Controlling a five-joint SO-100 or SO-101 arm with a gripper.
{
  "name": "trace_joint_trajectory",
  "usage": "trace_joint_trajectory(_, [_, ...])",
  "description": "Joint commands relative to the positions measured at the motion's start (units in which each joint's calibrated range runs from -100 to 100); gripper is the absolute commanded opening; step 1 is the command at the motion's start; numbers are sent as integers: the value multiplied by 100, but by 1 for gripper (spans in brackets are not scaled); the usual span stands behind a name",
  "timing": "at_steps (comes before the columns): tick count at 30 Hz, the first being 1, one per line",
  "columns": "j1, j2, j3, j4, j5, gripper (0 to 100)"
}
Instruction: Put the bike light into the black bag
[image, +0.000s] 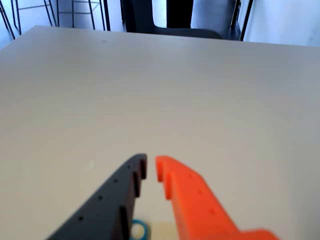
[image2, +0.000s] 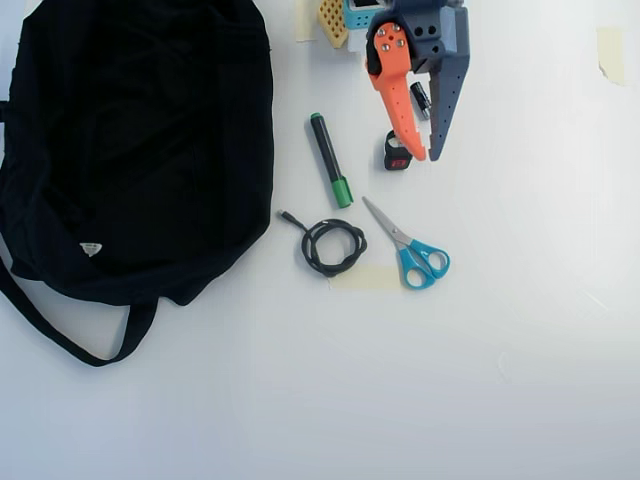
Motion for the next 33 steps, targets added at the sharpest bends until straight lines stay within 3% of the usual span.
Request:
trace_joint_trajectory(1, [161, 396, -550, -125, 39, 2])
trace_joint_trajectory(15, [385, 446, 285, -676, 75, 2])
trace_joint_trajectory(24, [64, 338, 1112, -581, 2157, 2])
trace_joint_trajectory(28, [-4, 329, 1534, -538, 2561, 2])
trace_joint_trajectory(33, [-26, 329, 1229, 728, 2923, 2])
